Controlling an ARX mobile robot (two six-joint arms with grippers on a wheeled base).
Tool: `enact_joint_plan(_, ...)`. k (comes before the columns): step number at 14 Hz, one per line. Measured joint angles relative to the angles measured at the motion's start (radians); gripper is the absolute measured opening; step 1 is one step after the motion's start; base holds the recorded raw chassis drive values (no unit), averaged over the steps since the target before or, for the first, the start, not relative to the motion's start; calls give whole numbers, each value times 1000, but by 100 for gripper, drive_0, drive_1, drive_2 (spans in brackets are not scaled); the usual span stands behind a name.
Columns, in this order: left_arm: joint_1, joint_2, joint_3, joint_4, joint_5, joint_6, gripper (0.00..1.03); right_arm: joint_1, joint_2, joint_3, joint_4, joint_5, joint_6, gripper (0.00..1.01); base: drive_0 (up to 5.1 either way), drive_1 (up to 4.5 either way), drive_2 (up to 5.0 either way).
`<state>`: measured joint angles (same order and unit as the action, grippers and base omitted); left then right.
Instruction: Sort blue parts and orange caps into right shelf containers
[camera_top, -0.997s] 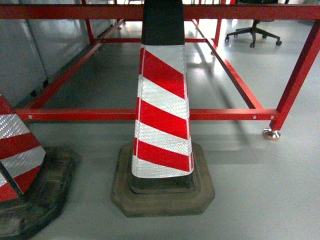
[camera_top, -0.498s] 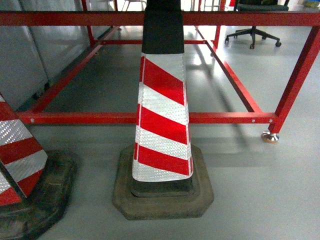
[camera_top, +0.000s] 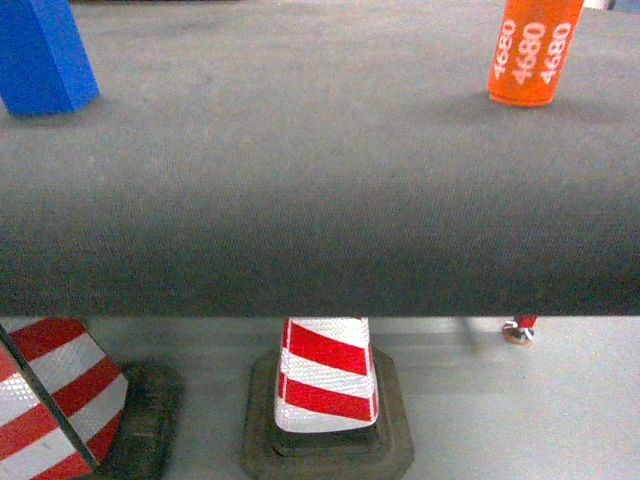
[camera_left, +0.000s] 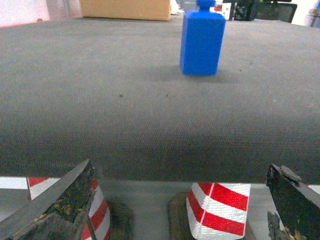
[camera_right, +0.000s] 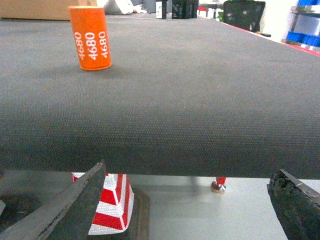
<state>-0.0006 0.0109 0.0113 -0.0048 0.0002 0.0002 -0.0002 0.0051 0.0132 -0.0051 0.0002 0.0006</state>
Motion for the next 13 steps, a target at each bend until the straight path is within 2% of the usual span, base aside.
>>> enact_joint_plan(13, 0, 0, 0, 5, -1, 0, 98, 0, 0, 0, 5, -1, 0, 98, 0, 0, 0)
